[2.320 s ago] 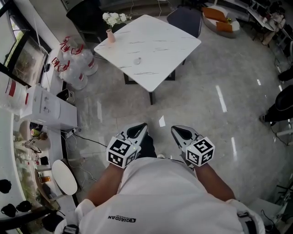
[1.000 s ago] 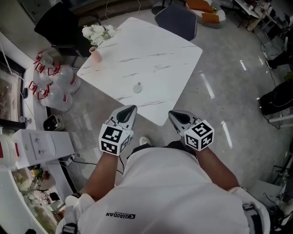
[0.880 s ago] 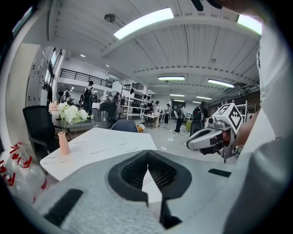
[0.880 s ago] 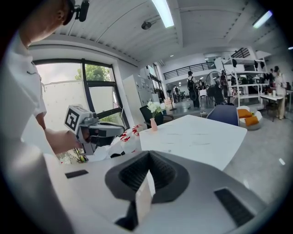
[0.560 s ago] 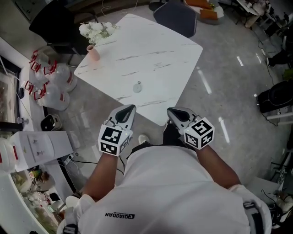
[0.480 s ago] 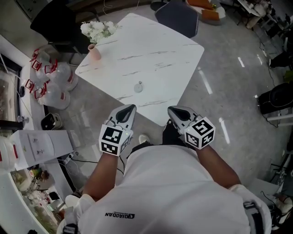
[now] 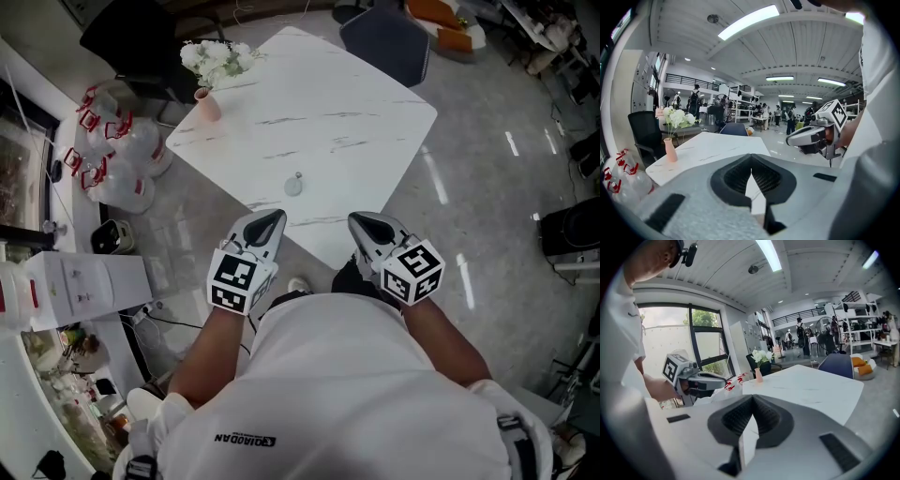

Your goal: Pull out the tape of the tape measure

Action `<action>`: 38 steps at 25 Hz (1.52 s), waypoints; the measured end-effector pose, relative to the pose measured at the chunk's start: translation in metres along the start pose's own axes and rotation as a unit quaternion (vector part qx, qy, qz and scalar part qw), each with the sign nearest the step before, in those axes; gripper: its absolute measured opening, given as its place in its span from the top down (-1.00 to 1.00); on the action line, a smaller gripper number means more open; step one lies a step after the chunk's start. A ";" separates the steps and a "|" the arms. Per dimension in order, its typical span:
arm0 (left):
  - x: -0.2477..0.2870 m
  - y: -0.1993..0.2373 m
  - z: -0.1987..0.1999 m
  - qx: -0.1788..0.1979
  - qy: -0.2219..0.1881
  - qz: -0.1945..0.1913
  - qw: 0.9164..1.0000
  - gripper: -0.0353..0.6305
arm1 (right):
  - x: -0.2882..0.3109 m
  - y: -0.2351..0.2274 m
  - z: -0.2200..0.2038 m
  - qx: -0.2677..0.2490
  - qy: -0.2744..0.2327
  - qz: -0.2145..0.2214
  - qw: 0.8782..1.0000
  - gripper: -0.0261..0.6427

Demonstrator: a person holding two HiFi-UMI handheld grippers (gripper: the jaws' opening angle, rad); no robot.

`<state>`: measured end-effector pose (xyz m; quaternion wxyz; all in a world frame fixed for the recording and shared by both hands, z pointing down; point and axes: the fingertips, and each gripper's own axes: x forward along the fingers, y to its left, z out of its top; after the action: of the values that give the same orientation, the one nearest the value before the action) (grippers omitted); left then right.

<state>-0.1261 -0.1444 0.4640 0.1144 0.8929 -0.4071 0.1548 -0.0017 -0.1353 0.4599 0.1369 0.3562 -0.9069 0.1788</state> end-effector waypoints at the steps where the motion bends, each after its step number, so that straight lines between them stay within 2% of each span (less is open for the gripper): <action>1: 0.003 0.001 0.001 0.001 0.002 0.003 1.000 0.87 | 0.001 -0.003 0.001 0.000 0.001 0.003 1.000 0.90; 14: 0.036 0.011 0.005 0.016 0.032 0.027 0.999 0.83 | 0.018 -0.039 0.010 -0.003 0.007 0.034 0.999 0.90; 22: 0.053 0.012 0.001 0.019 0.044 0.028 0.998 0.56 | 0.019 -0.049 0.007 -0.003 0.017 0.042 0.999 0.90; 33: 0.061 0.019 0.010 0.024 0.033 0.058 0.997 0.15 | 0.010 -0.059 0.003 0.001 0.015 0.043 0.999 0.90; 38: 0.067 0.010 0.004 0.038 0.048 0.040 0.997 0.12 | 0.007 -0.062 0.002 0.004 0.014 0.041 0.999 0.90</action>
<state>-0.0913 -0.1989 0.4863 0.0933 0.8712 -0.4302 0.2174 0.0362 -0.1826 0.4752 0.1403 0.3165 -0.9181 0.1928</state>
